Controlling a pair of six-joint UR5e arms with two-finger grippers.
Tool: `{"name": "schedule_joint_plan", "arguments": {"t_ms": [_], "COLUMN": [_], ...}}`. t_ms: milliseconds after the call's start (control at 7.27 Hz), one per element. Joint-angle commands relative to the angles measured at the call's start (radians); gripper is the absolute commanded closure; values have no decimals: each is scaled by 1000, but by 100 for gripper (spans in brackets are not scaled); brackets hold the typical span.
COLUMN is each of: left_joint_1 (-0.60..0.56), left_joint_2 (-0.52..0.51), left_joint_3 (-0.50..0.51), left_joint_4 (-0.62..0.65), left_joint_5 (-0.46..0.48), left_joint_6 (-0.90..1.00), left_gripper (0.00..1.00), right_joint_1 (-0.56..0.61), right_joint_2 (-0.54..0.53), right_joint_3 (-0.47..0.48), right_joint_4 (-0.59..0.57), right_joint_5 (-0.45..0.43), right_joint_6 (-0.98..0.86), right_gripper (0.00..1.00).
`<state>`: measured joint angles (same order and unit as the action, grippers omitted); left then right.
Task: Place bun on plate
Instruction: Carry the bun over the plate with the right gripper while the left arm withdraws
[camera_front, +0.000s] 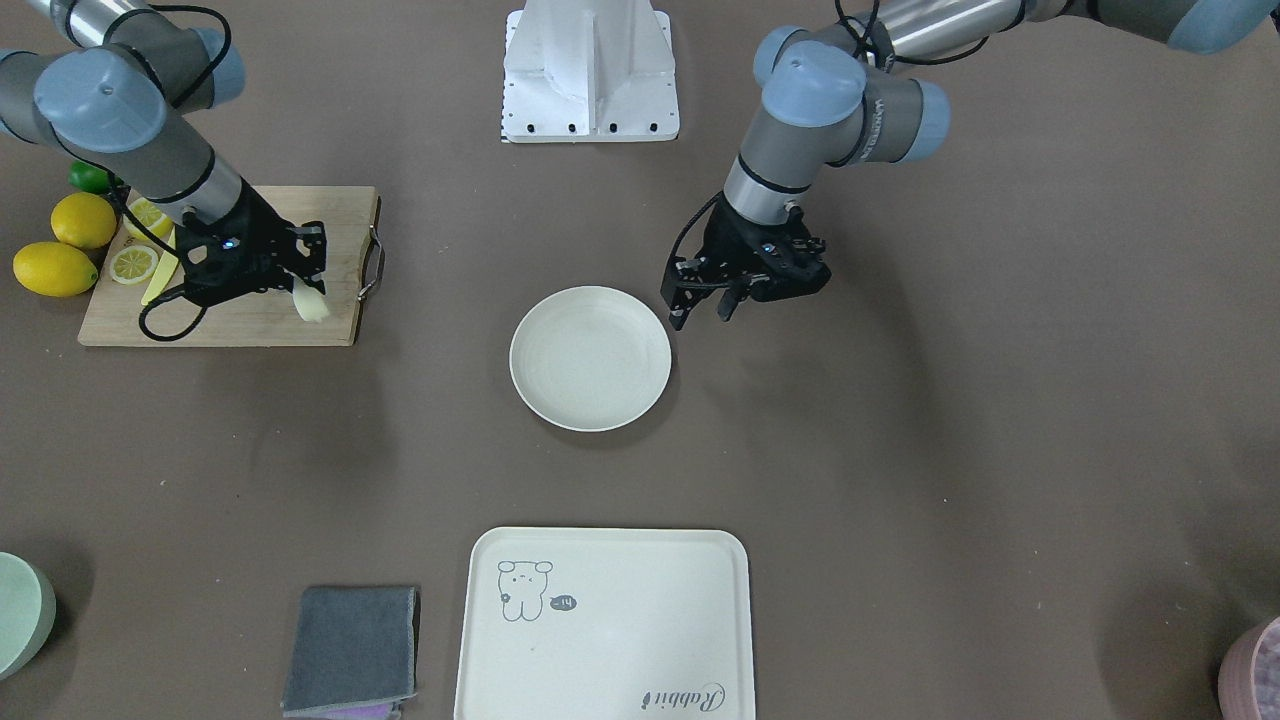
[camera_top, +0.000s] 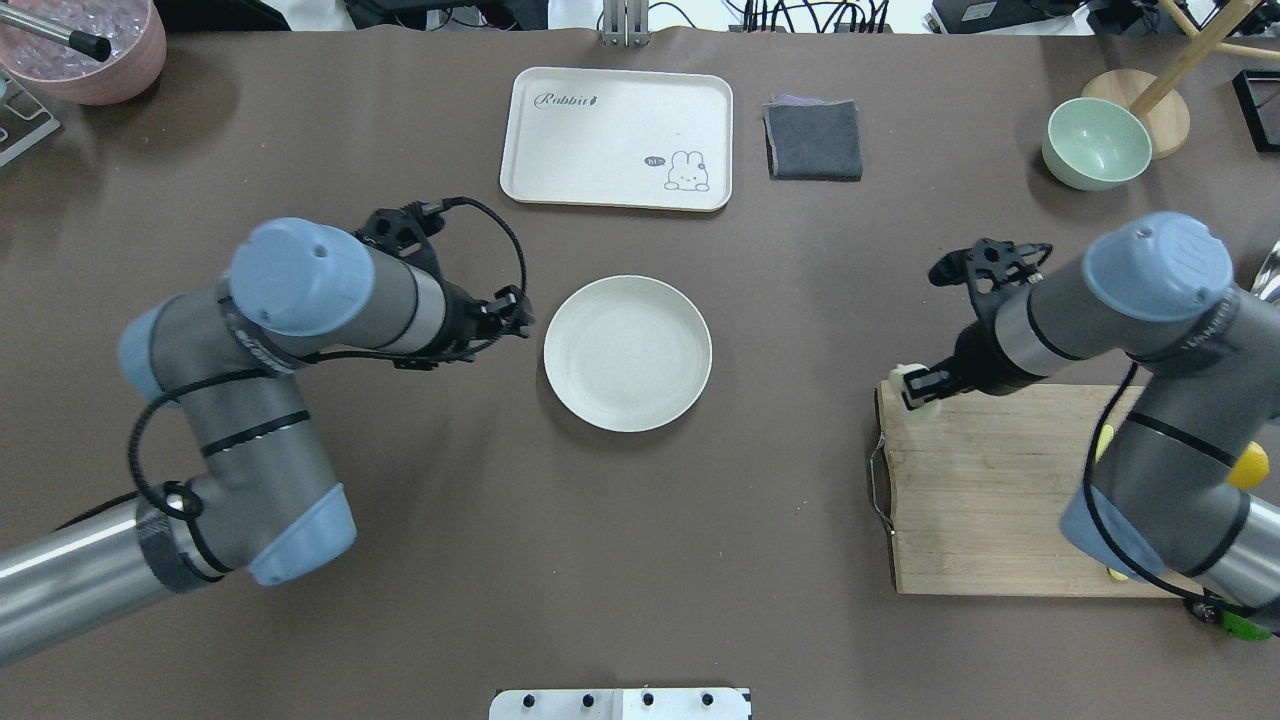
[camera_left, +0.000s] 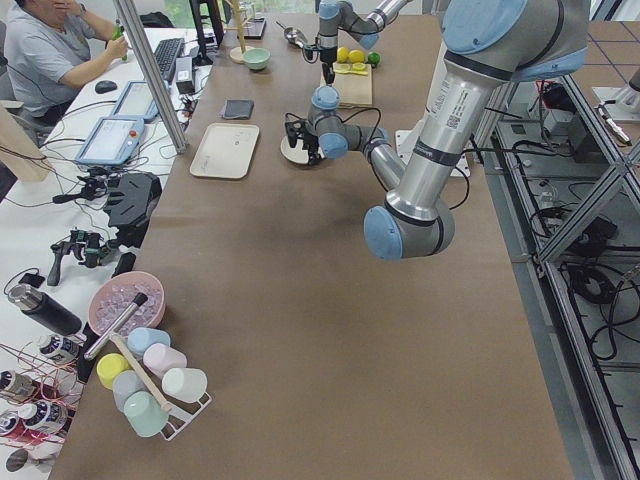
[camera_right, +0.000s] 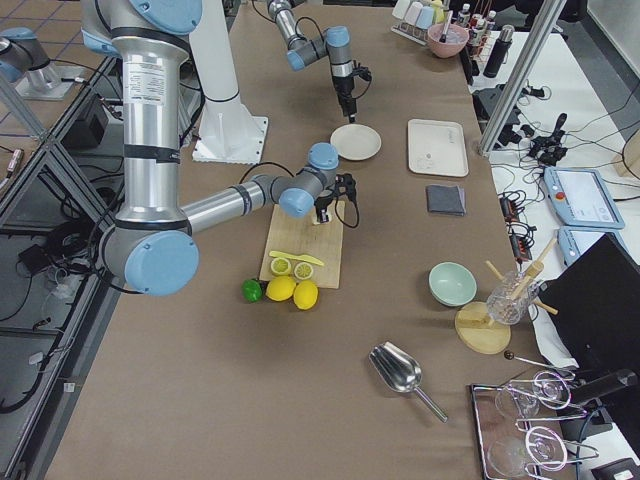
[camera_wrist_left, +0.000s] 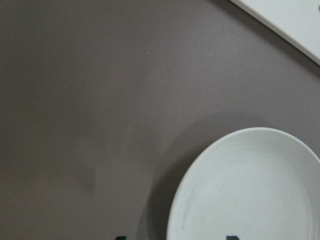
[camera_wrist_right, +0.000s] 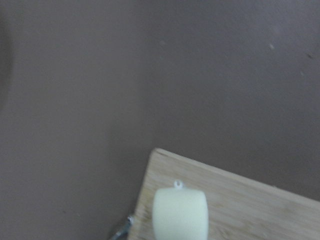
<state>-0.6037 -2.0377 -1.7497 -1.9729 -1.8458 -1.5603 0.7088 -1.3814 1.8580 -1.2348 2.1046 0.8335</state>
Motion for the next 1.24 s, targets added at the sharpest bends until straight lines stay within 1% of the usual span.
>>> {"name": "schedule_joint_plan", "arguments": {"t_ms": [0, 138, 275, 413, 550, 688, 826, 1101], "left_joint_1": [-194, -273, -339, -394, -396, -398, -398, -398], "left_joint_2": [166, 253, 336, 382, 386, 392, 393, 398], "left_joint_3": [-79, -91, -99, -94, -90, -97, -94, -94], "left_joint_4": [2, -1, -4, -4, -6, -6, -6, -6], "left_joint_5": [-189, -249, -291, -317, -316, -322, -317, -314], "left_joint_6": [225, 355, 512, 599, 615, 611, 609, 608], "left_gripper": [27, 27, 27, 27, 25, 25, 24, 24], "right_joint_1": [-15, -46, -93, -127, -147, -173, -184, -196], "right_joint_2": [322, 452, 538, 565, 594, 623, 627, 621], "right_joint_3": [-81, -185, -260, -302, -372, -446, -459, -465], "right_joint_4": [-228, -227, -226, -206, -145, -115, -98, -98], "right_joint_5": [-34, -35, -75, -125, -141, -170, -190, -192], "right_joint_6": [51, 172, 235, 268, 303, 324, 328, 328], "right_gripper": [72, 72, 72, 71, 69, 68, 68, 66]}}
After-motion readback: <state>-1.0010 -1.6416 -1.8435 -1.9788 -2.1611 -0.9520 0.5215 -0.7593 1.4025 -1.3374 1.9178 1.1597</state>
